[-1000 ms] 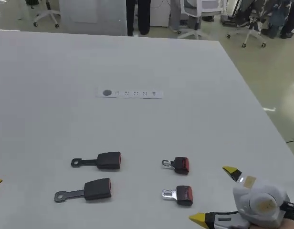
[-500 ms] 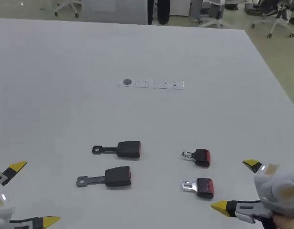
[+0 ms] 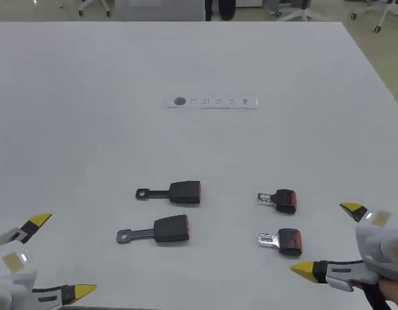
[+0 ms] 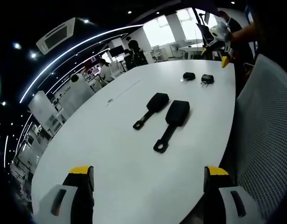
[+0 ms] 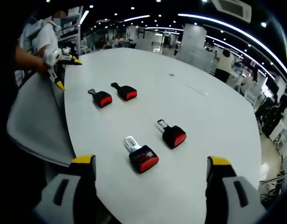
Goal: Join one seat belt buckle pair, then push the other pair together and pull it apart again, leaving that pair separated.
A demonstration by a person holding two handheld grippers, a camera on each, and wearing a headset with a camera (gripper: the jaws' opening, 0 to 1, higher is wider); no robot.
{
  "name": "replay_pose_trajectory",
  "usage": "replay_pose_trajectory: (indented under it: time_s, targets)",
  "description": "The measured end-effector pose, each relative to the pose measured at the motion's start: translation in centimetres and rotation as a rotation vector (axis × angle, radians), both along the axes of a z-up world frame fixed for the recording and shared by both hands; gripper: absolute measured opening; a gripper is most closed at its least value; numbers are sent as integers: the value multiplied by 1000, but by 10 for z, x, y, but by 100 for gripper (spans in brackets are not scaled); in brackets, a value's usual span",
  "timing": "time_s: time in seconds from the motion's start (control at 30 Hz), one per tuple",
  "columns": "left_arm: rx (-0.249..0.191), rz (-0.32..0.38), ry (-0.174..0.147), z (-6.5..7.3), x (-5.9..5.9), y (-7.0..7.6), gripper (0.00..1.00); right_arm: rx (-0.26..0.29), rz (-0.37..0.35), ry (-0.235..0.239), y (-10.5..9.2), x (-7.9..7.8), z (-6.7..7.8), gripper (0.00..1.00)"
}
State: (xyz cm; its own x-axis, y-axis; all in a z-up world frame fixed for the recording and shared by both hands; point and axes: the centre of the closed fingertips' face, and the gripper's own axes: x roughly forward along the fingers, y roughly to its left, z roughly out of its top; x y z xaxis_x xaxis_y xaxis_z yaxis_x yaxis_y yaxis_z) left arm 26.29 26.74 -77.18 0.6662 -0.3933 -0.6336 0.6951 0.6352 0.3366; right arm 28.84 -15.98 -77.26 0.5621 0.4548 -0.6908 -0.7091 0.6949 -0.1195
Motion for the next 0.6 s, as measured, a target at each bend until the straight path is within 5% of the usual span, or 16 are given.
replay_pose_trajectory:
  time_s: [0.47,0.6]
  targets:
    - [-44,34,-32,7,7,5,100,-8,27,0,11,-6,2,96]
    - [-56,26,-18,7,4,2,99,-10,12,-4,7,-4,5,95]
